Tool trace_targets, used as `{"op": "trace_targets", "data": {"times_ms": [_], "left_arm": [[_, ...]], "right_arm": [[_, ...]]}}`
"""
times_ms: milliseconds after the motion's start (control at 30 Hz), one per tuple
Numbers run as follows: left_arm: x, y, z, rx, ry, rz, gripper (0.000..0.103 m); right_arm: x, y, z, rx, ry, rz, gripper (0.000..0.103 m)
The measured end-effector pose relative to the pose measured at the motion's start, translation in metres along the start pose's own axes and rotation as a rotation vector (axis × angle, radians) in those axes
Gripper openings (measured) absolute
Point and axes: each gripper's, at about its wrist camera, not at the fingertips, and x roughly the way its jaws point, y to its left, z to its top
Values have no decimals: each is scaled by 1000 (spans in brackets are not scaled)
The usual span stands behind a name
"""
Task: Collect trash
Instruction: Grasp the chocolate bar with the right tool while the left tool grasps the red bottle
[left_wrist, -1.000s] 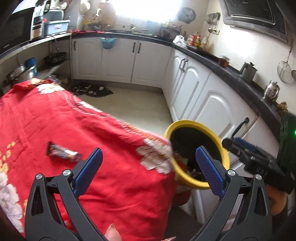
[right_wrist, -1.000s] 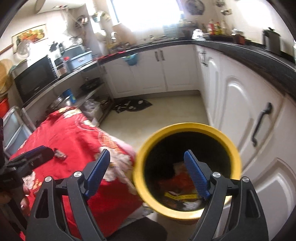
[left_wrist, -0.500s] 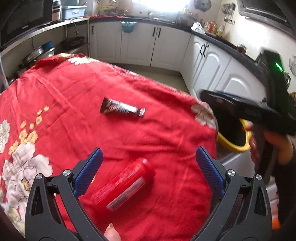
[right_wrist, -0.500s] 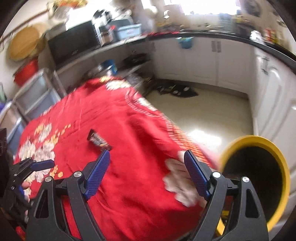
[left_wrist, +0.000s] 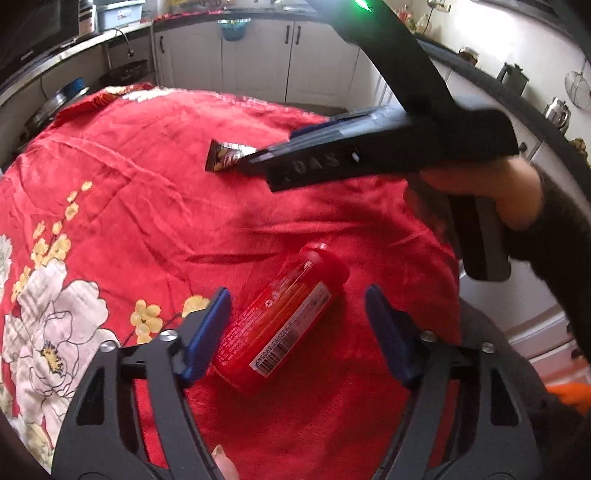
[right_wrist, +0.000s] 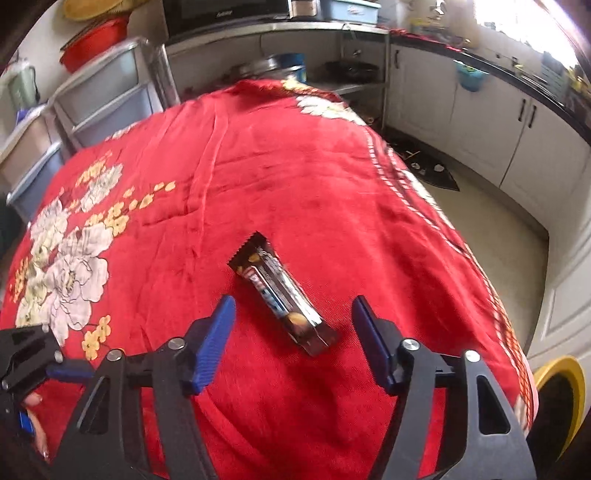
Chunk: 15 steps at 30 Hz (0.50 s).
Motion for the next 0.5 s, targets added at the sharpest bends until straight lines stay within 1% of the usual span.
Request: {"op": "trace_targets", "data": {"times_ms": [33,67,167,233,267,300,333,400,500], "left_arm": [[2,0,-1,3,5,4,61],[4,0,-2,7,12,6,57],[7,1,-4,13,25,24,49],[7,2,-4,9,23,37,43],[7,3,-4,3,22,39,38],[7,4,-4,-5,21,36,37],[7,5,-3,-9,21,34,36],[7,2,-1,-7,19,34,31],[8,-4,1,-1,14,29,28]], "right_arm": [[4,2,1,-5,8,-1,57],[7,3,2,-12,17,-3,52],[12,4,-1,-18,28,-8,46],[10,2,-4,-12,22,-4,38],[10,1,-5,-7,21,-3,31],[9,-1,-8,3,18,0,25],[7,-4,-10,15,16,8,24],[2,-9,-15,45,11,25,18],[-8,-18,-25,80,0,41,13]]}}
